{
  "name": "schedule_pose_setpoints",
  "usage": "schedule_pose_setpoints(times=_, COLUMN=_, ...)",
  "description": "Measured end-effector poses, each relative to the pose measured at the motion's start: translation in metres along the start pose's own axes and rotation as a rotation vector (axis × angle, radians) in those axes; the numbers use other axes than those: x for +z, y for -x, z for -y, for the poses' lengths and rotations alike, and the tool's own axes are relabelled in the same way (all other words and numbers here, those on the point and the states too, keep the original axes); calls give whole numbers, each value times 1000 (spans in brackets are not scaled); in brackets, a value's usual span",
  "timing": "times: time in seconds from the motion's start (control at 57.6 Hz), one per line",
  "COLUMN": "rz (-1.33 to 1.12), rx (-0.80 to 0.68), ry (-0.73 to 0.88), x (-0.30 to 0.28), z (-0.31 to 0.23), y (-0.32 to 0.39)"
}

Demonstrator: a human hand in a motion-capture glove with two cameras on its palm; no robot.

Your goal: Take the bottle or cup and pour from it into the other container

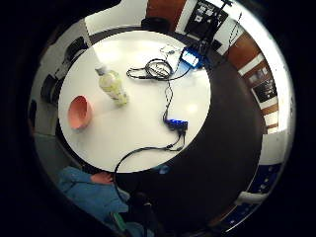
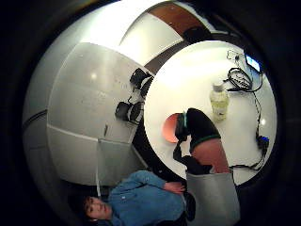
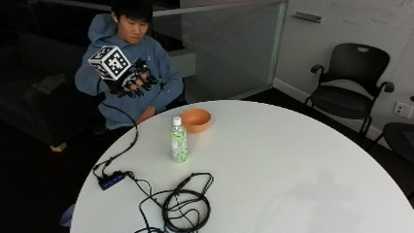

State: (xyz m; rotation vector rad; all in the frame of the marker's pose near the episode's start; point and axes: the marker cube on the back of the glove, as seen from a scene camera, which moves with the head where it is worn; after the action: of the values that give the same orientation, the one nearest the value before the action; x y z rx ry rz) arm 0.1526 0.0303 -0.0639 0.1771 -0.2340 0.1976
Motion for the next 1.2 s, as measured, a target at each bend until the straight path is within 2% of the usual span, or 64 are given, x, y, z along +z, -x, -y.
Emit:
schedule_pose_setpoints(times=0.382, rz=185, rx=23, ry=17, x=0, z=25, y=-68)
schedule_pose_setpoints(times=0.747, rz=355, rx=-6, ry=98, x=52, z=43, y=-105)
schedule_pose_setpoints(times=1.198, rz=456, rx=-26, ry=203, x=110, z=64, y=-123)
